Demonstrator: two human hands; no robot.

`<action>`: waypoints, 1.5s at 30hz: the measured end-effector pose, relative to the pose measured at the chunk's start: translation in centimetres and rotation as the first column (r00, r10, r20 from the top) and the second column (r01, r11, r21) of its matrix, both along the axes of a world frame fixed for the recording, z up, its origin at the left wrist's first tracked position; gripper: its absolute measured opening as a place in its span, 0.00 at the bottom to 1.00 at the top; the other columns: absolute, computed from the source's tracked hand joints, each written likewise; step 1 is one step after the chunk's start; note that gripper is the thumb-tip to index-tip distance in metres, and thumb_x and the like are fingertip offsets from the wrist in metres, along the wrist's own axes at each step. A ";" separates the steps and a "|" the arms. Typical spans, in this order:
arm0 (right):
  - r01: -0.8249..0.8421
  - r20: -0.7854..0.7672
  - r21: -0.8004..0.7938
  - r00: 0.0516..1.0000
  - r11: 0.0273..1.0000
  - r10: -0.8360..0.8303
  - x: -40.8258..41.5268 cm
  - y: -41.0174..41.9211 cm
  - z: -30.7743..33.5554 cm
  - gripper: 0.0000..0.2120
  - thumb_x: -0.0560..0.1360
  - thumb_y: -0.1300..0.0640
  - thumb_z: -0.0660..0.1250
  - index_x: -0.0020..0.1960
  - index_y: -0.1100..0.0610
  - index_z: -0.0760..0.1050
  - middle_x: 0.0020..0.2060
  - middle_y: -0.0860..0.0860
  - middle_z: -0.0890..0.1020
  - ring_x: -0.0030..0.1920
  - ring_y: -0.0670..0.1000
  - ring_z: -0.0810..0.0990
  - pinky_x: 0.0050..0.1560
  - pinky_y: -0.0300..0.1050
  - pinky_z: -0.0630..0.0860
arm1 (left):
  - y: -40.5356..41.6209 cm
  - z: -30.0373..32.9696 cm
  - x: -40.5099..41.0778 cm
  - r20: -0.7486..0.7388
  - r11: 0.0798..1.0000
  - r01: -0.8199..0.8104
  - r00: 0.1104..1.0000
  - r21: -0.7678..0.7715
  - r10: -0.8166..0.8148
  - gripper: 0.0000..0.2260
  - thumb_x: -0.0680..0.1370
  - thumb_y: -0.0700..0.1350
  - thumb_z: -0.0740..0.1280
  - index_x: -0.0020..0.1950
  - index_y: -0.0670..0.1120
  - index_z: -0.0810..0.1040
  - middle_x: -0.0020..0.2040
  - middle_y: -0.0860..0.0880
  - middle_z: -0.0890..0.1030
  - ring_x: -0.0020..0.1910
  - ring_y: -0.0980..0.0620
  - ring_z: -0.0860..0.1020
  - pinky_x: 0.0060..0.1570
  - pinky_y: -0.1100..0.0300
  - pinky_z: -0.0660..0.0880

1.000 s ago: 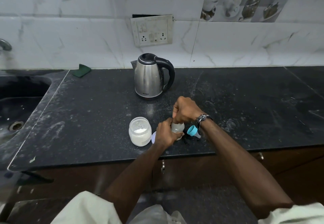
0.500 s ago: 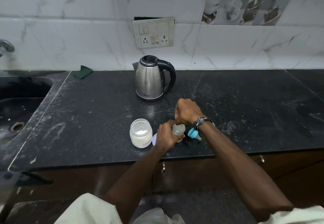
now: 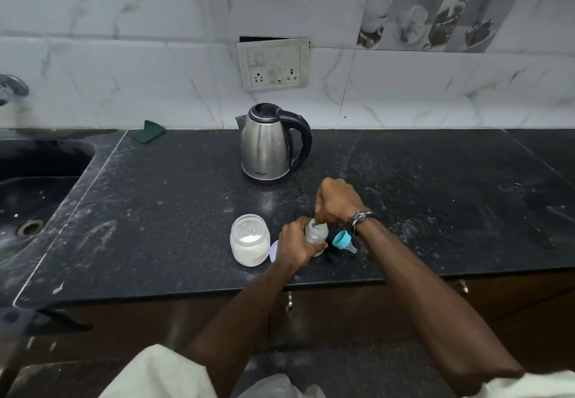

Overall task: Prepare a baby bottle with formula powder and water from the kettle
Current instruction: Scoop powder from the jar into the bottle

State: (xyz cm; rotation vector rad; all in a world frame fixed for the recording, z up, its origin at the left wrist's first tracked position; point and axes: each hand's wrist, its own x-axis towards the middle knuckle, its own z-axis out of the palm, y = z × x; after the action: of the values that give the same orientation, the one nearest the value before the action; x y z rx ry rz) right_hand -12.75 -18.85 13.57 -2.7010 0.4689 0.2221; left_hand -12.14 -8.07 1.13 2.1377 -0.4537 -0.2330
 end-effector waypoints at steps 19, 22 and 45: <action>0.024 0.237 0.129 0.970 0.991 -0.054 -0.4 -1.9 5.8 0.05 0.68 0.64 0.75 0.37 0.55 0.84 0.34 0.43 0.84 0.38 0.43 0.82 0.41 0.40 0.78 | -0.1 0.4 -0.1 -0.056 1.000 -0.025 0.998 -0.019 0.024 0.34 0.60 0.51 0.83 0.62 0.46 0.75 0.56 0.48 0.83 0.56 0.47 0.79 0.57 0.49 0.76; -0.025 0.237 0.197 0.971 0.980 -0.023 -0.3 -1.2 5.3 0.06 0.69 0.64 0.76 0.39 0.54 0.85 0.32 0.42 0.83 0.35 0.39 0.80 0.35 0.35 0.75 | 0.4 0.3 -0.1 -0.057 0.999 -0.028 0.998 -0.028 0.027 0.41 0.59 0.51 0.83 0.67 0.46 0.71 0.61 0.47 0.81 0.61 0.47 0.78 0.61 0.48 0.75; -0.179 0.227 0.141 0.963 0.974 0.144 2.4 5.9 0.4 0.07 0.68 0.67 0.72 0.36 0.57 0.85 0.38 0.48 0.86 0.42 0.47 0.84 0.47 0.42 0.81 | 1.1 -1.5 -0.4 -0.003 0.999 -0.032 0.999 -0.020 0.032 0.23 0.68 0.48 0.77 0.61 0.47 0.76 0.54 0.48 0.84 0.53 0.50 0.81 0.53 0.52 0.78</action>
State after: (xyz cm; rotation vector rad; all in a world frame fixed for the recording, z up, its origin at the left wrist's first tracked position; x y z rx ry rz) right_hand -10.31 -12.91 14.01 -2.5668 0.1580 0.0090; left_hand -12.55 -6.99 -0.38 2.1229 -0.4182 -0.2121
